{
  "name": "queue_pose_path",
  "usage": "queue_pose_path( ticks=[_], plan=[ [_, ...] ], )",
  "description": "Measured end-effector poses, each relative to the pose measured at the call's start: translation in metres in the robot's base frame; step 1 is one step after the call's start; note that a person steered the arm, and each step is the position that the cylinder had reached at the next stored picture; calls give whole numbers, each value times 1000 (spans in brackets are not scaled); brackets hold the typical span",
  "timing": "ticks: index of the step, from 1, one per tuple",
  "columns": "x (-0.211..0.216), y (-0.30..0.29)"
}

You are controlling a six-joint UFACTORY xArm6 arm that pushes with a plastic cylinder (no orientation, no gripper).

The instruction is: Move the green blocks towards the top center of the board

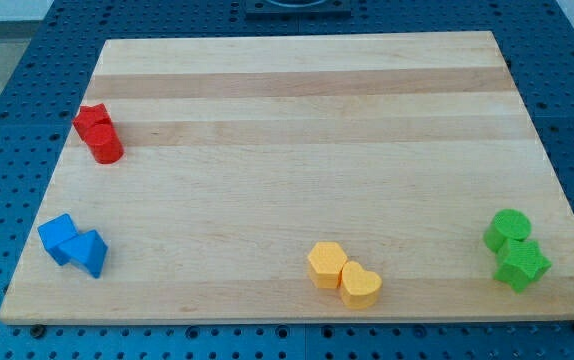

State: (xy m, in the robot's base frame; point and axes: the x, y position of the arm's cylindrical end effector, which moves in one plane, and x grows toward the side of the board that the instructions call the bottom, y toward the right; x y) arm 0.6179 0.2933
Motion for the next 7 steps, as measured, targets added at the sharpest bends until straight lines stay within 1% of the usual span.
queue_pose_path(
  ticks=[1, 2, 4, 5, 7],
  plan=[
    [0, -33],
    [1, -54],
    [-1, -81],
    [-20, -81],
    [-74, -96]
  ],
)
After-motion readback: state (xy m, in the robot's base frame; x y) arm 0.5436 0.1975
